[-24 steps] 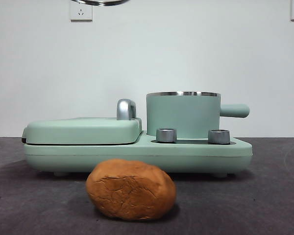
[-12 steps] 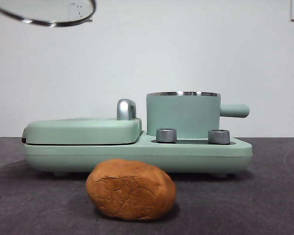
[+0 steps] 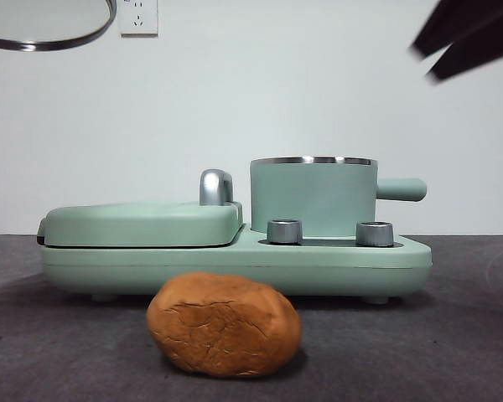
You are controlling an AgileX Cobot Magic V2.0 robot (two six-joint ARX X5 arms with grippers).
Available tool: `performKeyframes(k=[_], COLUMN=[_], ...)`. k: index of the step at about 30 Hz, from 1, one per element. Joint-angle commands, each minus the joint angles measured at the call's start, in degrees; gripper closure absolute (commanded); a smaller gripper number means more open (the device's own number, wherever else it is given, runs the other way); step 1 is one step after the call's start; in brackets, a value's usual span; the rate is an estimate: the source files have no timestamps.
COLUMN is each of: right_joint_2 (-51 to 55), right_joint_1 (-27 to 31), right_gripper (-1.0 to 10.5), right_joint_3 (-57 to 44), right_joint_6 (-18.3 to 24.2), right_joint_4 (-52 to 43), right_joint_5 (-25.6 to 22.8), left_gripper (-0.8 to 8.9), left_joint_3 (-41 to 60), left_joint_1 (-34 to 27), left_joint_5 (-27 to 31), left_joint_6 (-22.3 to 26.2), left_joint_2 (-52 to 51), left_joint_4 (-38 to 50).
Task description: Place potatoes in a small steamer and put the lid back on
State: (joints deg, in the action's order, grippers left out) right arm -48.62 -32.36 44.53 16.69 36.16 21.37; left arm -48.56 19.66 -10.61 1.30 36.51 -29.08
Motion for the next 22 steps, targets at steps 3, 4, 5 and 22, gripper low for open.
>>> performKeyframes(k=[3,4,5,22], right_joint_2=[-7.67,-9.25,-10.88,-29.22], right_joint_1=[-8.44,-9.92,-11.28,-18.88], right_gripper=[5.6,5.6,5.6,5.6], right_joint_3=[0.96,0.96,0.96,0.96], right_joint_6=[0.28,0.26,0.24,-0.79], right_joint_4=[-3.80,-4.83,-5.90,-19.34], right_joint_5=[-2.91,-3.72,-4.42,-7.10], left_gripper=[8.04,8.04,8.04,8.04], left_joint_3=[-0.87,-0.87,-0.87,-0.87], left_joint_1=[0.11,0.11,0.11,0.11], left_joint_5=[0.31,0.31,0.31,0.31], left_joint_6=[-0.79,-0.76,-0.76,-0.72], left_joint_2=[-0.70,-0.70,-0.70,-0.70], left_joint_4=[1.46,1.40,1.36,1.11])
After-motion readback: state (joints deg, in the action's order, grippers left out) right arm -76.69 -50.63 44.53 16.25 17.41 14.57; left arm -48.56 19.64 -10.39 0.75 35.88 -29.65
